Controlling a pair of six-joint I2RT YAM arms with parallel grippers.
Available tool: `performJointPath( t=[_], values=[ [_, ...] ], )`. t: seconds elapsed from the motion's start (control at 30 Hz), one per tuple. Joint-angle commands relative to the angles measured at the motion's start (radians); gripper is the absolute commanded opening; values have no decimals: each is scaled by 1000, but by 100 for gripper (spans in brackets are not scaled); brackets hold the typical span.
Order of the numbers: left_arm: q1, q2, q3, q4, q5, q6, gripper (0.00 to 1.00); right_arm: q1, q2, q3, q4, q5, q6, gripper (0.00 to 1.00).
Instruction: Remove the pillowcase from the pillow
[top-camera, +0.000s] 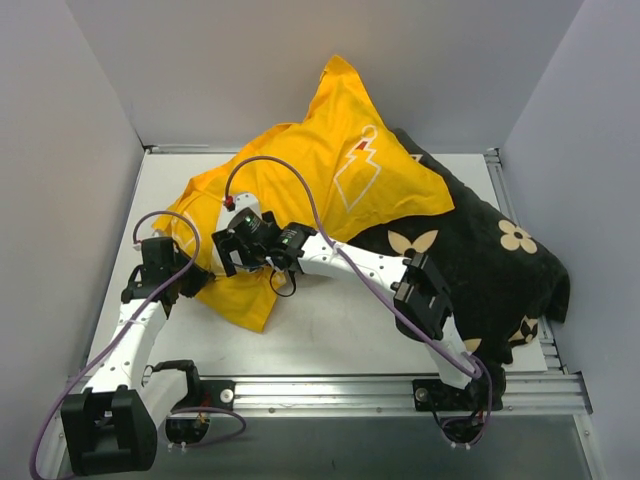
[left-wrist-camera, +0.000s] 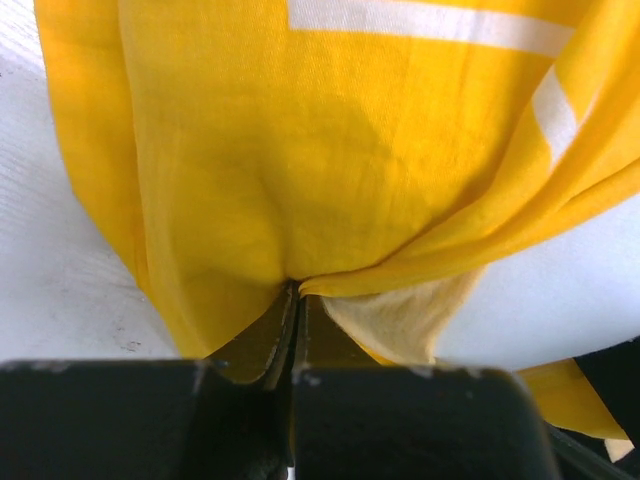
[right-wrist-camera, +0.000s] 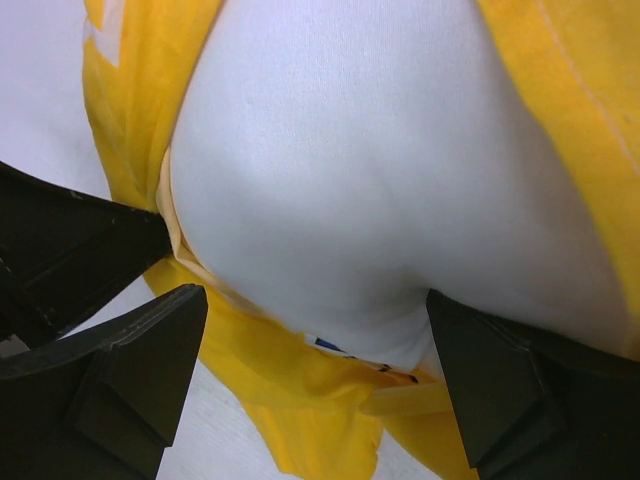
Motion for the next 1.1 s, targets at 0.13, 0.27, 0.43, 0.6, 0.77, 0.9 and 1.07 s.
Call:
performJointPath(
  t=[0.13,0.27,0.43,0.6,0.77,0.9,1.07],
  values=[
    [-17,-33,-17,-46,-16,12,0,-36,45,49,79,38,34,99],
    [-33,-54,1,-51,10,23,0,-76,137,141,24,-27,83,84],
    [-39,-105,59,-77,53,60,0,-137,153,159,13,-86,96,18],
    [-39,-146,110,-106,82,133,0,-166,102,181,-11,-74,67,0],
    [-42,-128,142,-134,128,216,0,-185,7,244,-27,54,-2,0],
    [-44,-105,164,-144,156,265,0,-148,-31,392,-66,270,-128,0],
    [-47,-47,197,-122,153,255,0,-77,-62,485,-65,472,-312,0]
  ],
)
